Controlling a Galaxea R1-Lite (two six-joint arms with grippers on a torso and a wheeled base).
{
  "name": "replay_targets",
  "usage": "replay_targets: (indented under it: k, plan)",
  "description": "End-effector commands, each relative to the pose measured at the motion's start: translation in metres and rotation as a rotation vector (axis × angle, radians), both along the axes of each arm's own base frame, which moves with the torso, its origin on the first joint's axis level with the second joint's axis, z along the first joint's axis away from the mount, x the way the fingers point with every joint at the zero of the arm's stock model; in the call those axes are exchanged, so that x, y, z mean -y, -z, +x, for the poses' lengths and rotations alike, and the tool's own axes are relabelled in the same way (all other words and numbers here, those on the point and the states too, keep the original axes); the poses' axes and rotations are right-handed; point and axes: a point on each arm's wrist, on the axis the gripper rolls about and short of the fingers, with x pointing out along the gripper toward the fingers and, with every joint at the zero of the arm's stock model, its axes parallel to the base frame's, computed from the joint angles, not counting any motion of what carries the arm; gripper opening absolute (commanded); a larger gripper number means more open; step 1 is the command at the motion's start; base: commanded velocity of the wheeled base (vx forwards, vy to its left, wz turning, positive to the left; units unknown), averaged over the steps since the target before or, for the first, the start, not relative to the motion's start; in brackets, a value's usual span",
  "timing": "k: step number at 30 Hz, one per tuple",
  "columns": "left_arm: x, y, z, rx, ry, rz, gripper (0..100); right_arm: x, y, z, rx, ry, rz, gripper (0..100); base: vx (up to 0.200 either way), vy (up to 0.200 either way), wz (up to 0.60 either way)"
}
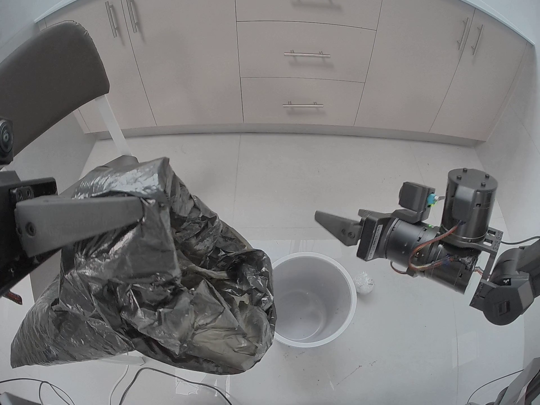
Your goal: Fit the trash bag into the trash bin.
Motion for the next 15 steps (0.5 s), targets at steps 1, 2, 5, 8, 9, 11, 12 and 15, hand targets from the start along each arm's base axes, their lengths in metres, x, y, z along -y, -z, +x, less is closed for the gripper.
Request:
replay_targets:
  k: [1,2,5,8,9,11,12,15]
  plan:
    - [0.006,0.002,0.007,-0.018,0.032,-0.007,0,-0.021,0.023,0.000,-0.057,-0.095,-0.038,100,0.000,0.000,0.00]
    - [0.006,0.001,0.007,-0.012,0.033,-0.012,0,-0.026,0.026,-0.002,-0.067,-0.127,-0.039,100,0.000,0.000,0.00]
    - [0.009,0.000,0.004,-0.005,0.061,-0.014,0,-0.031,0.029,0.000,-0.081,-0.179,-0.036,100,0.000,0.000,0.00]
    - [0.012,0.000,-0.001,-0.002,0.124,-0.017,0,-0.036,0.031,0.000,-0.092,-0.224,-0.032,100,0.000,0.000,0.00]
    - [0.012,-0.001,-0.002,-0.001,0.139,-0.018,0,-0.037,0.033,0.000,-0.098,-0.231,-0.033,100,0.000,0.000,0.00]
    - [0.013,-0.001,-0.003,-0.001,0.148,-0.018,0,-0.041,0.036,-0.002,-0.104,-0.243,-0.038,100,0.000,0.000,0.00]
    - [0.013,-0.001,-0.003,-0.001,0.148,-0.018,0,-0.041,0.036,-0.002,-0.104,-0.243,-0.038,100,0.000,0.000,0.00]
    - [0.013,-0.001,-0.003,-0.002,0.150,-0.018,0,-0.046,0.039,-0.007,-0.116,-0.266,-0.048,100,0.000,0.000,0.00]
